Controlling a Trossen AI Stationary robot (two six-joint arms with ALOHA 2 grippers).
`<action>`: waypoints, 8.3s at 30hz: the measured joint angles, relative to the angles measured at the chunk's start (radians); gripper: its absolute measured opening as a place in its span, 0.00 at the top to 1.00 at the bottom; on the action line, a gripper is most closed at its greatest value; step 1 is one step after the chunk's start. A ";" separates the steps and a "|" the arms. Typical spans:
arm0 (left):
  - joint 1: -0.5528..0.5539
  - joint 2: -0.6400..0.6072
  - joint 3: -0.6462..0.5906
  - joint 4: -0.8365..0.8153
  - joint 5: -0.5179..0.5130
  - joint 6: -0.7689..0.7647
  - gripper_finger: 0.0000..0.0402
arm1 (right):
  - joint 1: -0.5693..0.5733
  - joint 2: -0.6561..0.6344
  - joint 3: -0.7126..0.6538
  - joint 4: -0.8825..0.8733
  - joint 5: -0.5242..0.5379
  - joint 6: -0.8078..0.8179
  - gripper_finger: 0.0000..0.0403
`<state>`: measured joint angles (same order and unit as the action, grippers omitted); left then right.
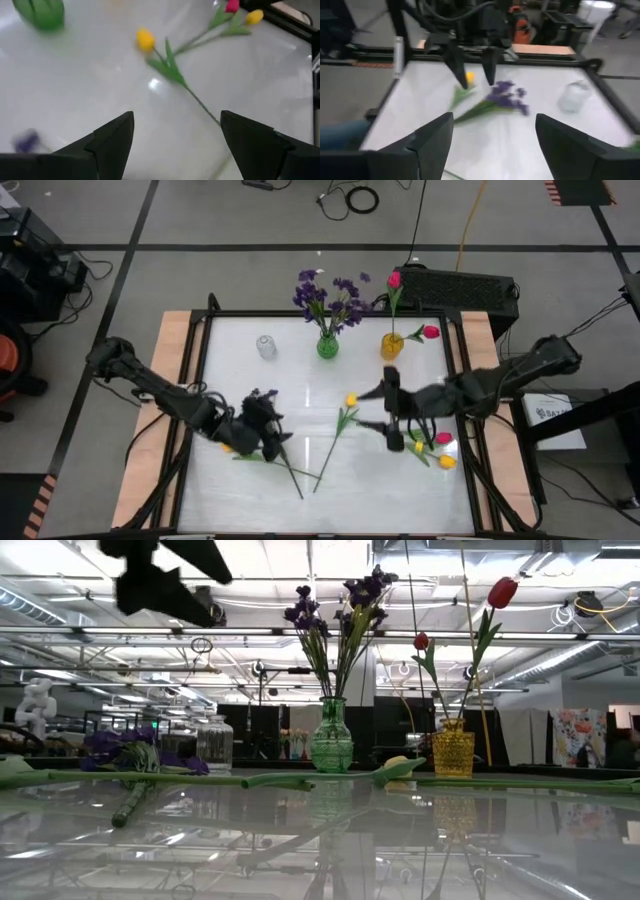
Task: Sort flowers into vase by color
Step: Put the left yellow flower into the transparent vase
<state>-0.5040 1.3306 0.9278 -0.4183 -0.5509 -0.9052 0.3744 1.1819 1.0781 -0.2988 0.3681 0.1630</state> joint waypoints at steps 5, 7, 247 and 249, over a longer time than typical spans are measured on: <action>-0.086 0.082 -0.003 0.002 -0.008 -0.275 0.24 | 0.035 0.014 -0.068 0.040 -0.007 0.040 0.33; -0.104 0.118 -0.002 -0.001 -0.008 -0.381 0.24 | 0.033 0.012 -0.068 0.015 -0.003 0.075 0.33; 0.162 0.339 0.310 1.247 0.217 1.077 0.79 | 0.001 -0.033 -0.541 1.229 -0.207 -0.149 1.00; 0.163 0.337 0.311 1.244 0.217 1.077 0.83 | 0.001 -0.033 -0.541 1.229 -0.207 -0.149 1.00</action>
<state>-0.3412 1.6677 1.2385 0.8258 -0.3336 0.1722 0.3752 1.1492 0.5373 0.9306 0.1608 0.0139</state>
